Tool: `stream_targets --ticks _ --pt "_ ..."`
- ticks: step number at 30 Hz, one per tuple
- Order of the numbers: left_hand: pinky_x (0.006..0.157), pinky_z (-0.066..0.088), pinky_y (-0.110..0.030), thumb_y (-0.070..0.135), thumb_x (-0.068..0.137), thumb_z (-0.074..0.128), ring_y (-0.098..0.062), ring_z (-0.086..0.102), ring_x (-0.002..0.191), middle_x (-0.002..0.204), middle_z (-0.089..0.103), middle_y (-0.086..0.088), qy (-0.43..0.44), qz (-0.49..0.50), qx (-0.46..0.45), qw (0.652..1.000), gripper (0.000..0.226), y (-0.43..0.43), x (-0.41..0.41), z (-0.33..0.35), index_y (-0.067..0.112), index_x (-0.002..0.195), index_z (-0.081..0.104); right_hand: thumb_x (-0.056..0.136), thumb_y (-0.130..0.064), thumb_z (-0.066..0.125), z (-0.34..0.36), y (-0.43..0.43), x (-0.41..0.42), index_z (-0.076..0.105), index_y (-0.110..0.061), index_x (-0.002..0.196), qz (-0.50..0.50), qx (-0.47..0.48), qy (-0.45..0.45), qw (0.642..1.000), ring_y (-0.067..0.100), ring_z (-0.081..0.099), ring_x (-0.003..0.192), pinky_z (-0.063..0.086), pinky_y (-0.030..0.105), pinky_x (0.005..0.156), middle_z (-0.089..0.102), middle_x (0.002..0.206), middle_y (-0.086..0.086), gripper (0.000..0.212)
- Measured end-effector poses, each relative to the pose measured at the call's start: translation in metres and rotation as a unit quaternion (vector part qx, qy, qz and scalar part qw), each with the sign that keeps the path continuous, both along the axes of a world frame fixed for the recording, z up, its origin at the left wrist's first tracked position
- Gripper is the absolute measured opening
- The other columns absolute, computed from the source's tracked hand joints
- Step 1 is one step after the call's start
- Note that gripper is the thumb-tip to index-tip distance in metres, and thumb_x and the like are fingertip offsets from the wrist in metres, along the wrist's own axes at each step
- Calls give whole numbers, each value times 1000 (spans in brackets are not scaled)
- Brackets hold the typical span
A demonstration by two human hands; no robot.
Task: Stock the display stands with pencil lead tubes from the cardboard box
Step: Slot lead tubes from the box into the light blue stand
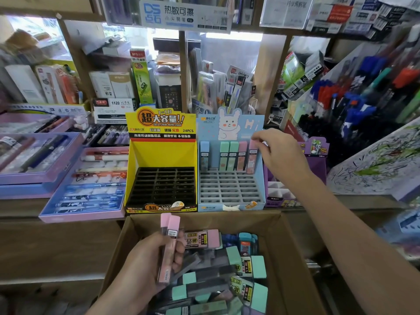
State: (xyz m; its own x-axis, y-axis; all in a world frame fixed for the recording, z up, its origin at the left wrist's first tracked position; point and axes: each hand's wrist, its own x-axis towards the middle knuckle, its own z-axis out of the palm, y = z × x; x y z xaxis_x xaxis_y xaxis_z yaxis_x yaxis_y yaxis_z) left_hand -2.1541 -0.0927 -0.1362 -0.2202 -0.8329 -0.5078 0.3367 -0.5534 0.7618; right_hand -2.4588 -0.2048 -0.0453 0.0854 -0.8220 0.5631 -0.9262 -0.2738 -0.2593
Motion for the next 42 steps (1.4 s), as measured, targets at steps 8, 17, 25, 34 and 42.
stream_targets --ticks 8,17,25,34,42 --pt "44 44 -27 14 71 59 -22 53 52 72 61 -17 6 -10 -9 1000 36 -1 1 0 -6 99 70 97 -9 66 -2 0 1 77 -10 106 -17 10 -23 1000 24 69 87 54 36 82 77 100 5 15" --pt "46 49 -28 4 101 46 -24 59 56 81 66 -25 -9 -4 -25 1000 28 0 4 -5 -12 114 64 101 -6 55 2 3 2 76 -7 114 -46 56 51 996 31 66 104 53 47 87 71 113 8 25" --pt "56 59 -29 15 86 66 -28 71 72 108 73 -32 54 9 -43 998 28 3 6 -1 4 109 77 92 -5 74 -18 45 43 80 -13 100 64 61 -245 965 6 67 64 53 18 62 73 83 -8 13" --pt "66 61 -27 23 82 71 -24 76 84 113 75 -26 40 -30 -84 995 32 6 5 -2 13 112 78 93 -31 75 -79 90 106 77 -24 109 167 275 -418 849 17 66 53 51 29 41 79 94 -5 17" --pt "73 63 -31 31 81 73 -33 75 104 116 75 -24 25 -34 -64 997 33 4 7 -9 14 109 79 91 -10 77 -82 92 107 78 -10 101 183 310 -528 769 18 62 57 49 28 41 76 84 13 11"
